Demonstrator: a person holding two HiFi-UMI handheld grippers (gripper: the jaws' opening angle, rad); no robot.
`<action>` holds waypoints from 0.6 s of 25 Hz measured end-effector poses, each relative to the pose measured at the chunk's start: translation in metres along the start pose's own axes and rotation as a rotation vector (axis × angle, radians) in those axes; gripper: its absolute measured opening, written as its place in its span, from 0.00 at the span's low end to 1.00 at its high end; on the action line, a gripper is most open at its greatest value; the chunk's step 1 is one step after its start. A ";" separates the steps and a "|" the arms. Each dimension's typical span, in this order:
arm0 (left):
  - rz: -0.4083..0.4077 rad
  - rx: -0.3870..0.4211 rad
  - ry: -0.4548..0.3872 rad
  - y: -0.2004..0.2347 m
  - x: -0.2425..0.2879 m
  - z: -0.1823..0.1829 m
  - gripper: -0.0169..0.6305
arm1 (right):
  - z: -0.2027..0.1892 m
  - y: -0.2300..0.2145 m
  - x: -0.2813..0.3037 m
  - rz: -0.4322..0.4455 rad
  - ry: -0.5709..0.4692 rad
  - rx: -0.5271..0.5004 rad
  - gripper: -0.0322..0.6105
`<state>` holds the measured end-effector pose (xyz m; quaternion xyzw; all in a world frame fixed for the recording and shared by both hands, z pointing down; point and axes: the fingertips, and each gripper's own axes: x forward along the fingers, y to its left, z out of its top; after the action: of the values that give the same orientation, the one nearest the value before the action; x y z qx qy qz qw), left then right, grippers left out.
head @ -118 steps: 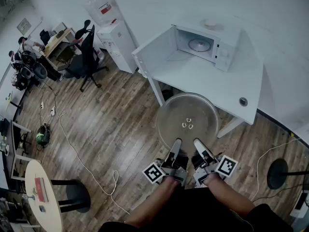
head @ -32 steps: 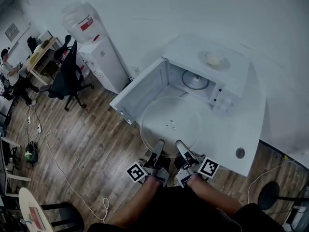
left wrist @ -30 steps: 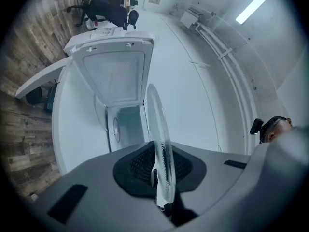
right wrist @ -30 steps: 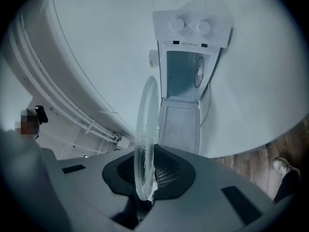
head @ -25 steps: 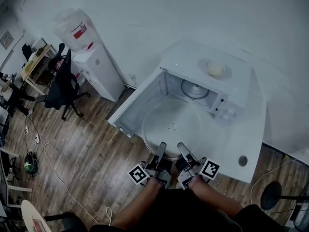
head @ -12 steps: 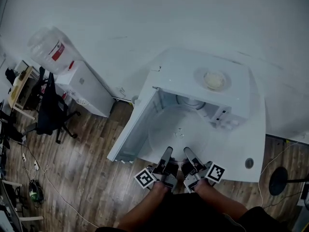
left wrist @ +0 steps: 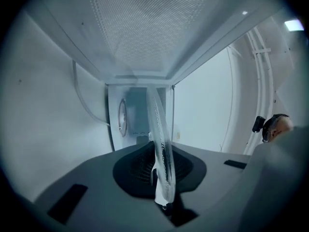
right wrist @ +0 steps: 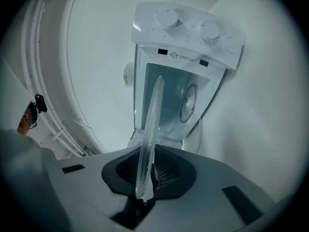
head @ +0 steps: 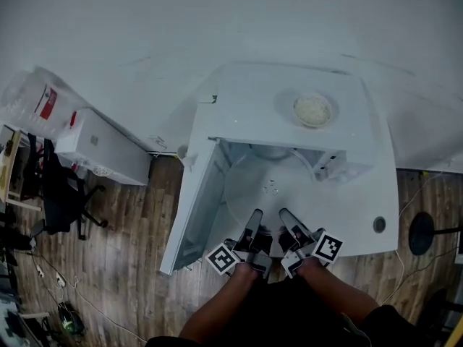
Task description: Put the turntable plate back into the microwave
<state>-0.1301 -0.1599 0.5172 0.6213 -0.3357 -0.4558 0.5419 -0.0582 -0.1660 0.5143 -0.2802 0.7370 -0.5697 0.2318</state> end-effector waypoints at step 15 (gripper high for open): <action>0.050 -0.017 0.048 0.051 0.077 0.027 0.10 | 0.057 -0.049 0.050 -0.067 -0.053 -0.069 0.16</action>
<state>-0.1238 -0.2501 0.5519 0.6189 -0.3340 -0.4299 0.5662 -0.0499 -0.2503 0.5470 -0.3275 0.7400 -0.5438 0.2220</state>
